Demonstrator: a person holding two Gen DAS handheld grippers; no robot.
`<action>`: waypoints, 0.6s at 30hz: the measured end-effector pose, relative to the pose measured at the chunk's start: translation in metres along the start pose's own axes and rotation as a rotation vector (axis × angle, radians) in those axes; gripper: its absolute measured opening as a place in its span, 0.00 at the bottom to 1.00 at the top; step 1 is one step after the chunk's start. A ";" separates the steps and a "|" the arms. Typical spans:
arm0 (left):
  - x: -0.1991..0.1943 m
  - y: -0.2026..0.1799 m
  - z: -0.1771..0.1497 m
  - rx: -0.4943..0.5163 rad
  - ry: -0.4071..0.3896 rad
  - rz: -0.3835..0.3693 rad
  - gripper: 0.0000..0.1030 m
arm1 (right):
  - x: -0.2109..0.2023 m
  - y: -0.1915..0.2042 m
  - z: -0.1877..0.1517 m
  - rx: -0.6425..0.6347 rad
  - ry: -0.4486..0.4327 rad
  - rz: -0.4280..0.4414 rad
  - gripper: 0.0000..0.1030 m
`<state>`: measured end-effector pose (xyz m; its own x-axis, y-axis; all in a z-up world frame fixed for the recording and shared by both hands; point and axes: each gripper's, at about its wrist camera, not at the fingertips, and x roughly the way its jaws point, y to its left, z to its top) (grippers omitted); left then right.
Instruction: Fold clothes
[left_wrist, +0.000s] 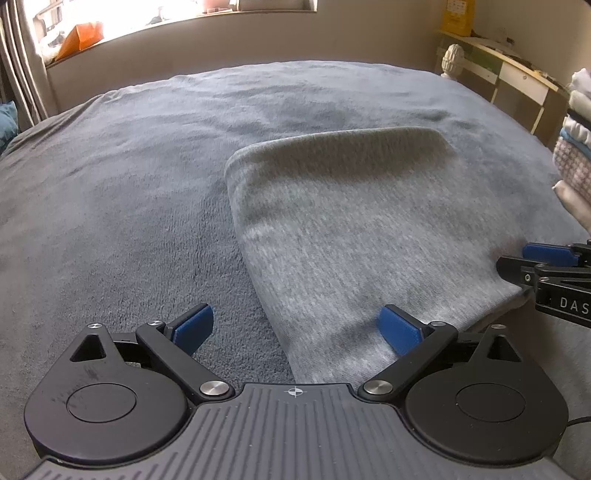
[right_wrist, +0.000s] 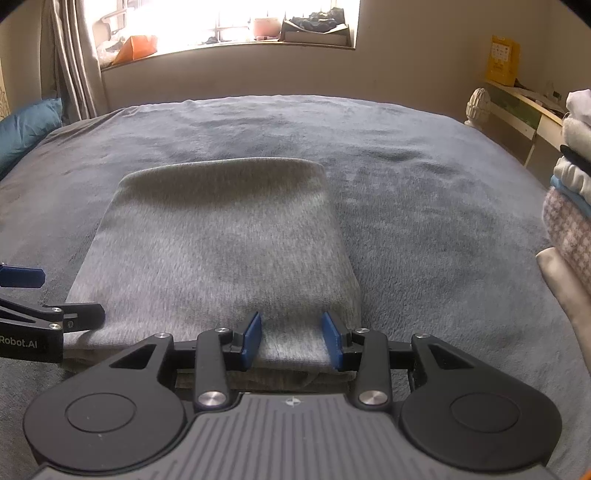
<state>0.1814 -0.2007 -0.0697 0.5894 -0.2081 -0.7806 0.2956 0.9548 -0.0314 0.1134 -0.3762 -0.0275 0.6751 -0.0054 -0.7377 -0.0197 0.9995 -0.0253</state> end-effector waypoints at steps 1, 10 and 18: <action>0.000 0.000 0.000 0.000 0.001 0.000 0.95 | 0.000 0.000 0.000 0.001 0.000 0.000 0.39; 0.001 0.000 0.001 0.003 0.002 0.001 0.96 | 0.001 -0.001 0.000 0.001 0.001 0.001 0.39; 0.002 0.001 0.001 0.001 0.007 0.000 0.96 | 0.001 -0.001 0.000 0.000 0.000 0.000 0.39</action>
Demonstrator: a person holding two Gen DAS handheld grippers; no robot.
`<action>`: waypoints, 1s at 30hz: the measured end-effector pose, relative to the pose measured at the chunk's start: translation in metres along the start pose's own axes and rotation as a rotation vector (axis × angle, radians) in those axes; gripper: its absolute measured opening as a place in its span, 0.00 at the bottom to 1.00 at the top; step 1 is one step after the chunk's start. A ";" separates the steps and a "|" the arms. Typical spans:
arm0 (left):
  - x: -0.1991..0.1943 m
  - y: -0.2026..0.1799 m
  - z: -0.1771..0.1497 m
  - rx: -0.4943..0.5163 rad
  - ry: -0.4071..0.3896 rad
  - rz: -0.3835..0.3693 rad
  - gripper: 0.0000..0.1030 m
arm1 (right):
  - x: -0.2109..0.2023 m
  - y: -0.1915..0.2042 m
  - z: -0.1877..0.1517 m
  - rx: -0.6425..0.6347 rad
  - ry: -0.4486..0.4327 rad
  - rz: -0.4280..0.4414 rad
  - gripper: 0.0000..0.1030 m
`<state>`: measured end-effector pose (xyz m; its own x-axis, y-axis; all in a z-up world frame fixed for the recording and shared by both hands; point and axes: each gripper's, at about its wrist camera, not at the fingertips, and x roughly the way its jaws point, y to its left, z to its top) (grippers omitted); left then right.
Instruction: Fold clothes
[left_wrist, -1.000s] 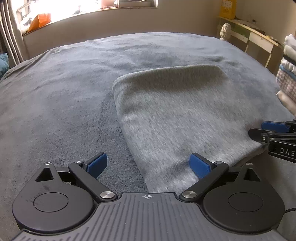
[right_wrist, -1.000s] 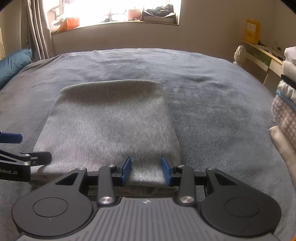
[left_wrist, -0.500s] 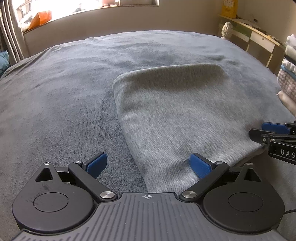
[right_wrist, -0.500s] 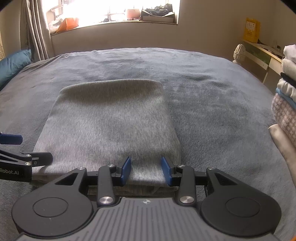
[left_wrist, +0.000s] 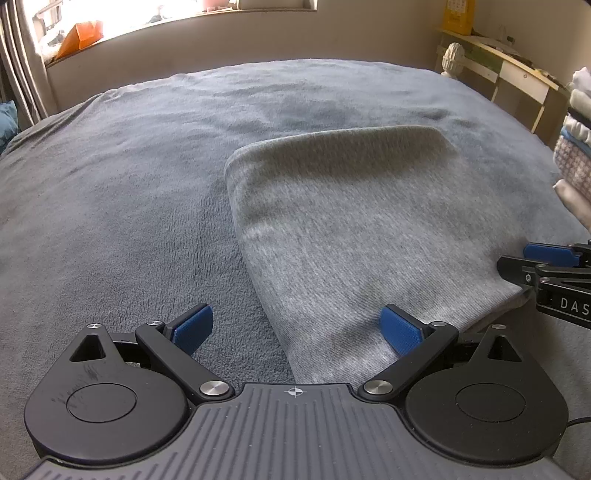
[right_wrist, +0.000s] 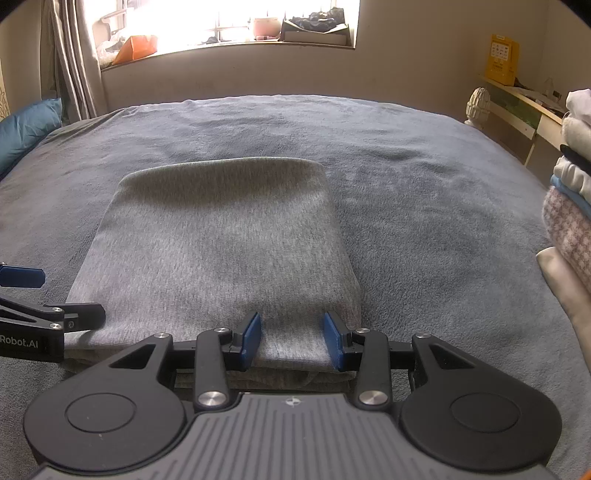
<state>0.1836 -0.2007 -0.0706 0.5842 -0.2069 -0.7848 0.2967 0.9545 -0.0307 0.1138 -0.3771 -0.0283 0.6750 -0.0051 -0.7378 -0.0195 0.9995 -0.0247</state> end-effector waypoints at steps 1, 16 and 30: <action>0.000 0.000 0.000 0.000 0.000 0.000 0.96 | 0.000 0.000 0.000 0.000 0.000 0.000 0.39; 0.000 0.000 0.000 -0.002 0.006 -0.002 0.96 | 0.000 0.001 0.000 -0.001 0.001 -0.004 0.39; 0.000 -0.002 0.002 -0.002 0.012 0.003 0.96 | -0.001 0.001 0.000 0.000 0.000 -0.004 0.39</action>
